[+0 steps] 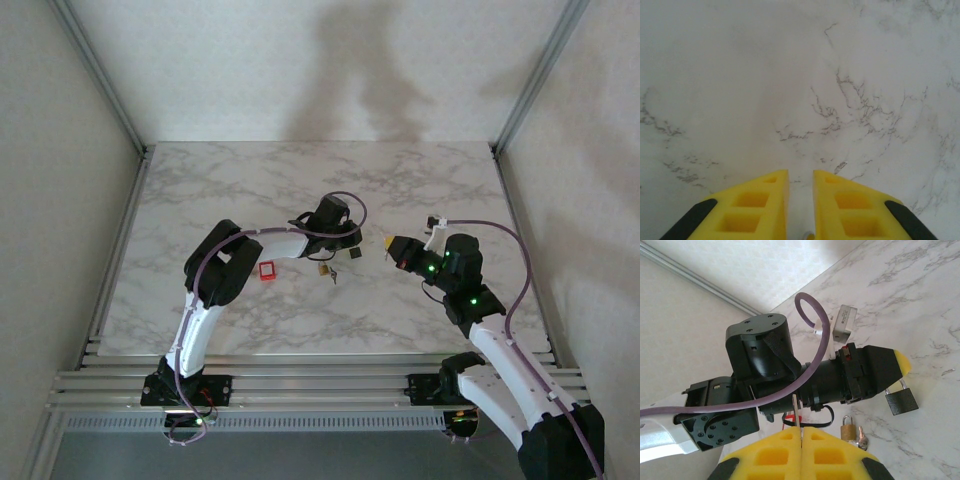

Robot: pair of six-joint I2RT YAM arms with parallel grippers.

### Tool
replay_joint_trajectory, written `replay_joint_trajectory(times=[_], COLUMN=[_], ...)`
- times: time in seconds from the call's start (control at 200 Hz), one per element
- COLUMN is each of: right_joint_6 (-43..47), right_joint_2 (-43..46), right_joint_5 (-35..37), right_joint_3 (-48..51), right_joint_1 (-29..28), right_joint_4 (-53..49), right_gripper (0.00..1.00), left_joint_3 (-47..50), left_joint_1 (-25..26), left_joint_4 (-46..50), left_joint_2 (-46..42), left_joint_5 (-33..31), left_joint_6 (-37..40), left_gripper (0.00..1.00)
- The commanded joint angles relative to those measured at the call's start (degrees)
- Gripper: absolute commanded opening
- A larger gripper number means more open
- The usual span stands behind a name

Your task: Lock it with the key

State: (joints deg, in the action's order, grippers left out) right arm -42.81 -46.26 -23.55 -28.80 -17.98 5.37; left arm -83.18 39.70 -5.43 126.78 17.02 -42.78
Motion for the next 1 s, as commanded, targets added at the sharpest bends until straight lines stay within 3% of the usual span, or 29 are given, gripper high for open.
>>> replay_joint_trajectory(times=[0.0,0.621,0.846,0.996], right_joint_6=[-0.4,-0.4,-0.1,0.1], right_joint_2=[-0.1,0.0,-0.3,-0.2], right_joint_5=[-0.9,-1.0,-0.5,0.1], right_joint_3=[0.4,0.4,0.4,0.6], right_joint_1=[0.3,0.3,0.3,0.3], right_joint_4=[2.2,2.1,1.8,1.6], right_gripper=[0.00,0.00,0.00,0.00], left_joint_3=[-2.1,-4.0,-2.6,0.0], left_joint_1=[0.5,-0.4,-2.4,-2.3], left_joint_4=[1.8,6.3,7.1,6.6], left_joint_2=[1.6,0.0,-6.8,-14.1], left_joint_5=[-1.3,-5.9,-7.6,-12.7], left_joint_6=[1.4,4.3,7.0,11.7], left_gripper=[0.22,0.31,0.54,0.65])
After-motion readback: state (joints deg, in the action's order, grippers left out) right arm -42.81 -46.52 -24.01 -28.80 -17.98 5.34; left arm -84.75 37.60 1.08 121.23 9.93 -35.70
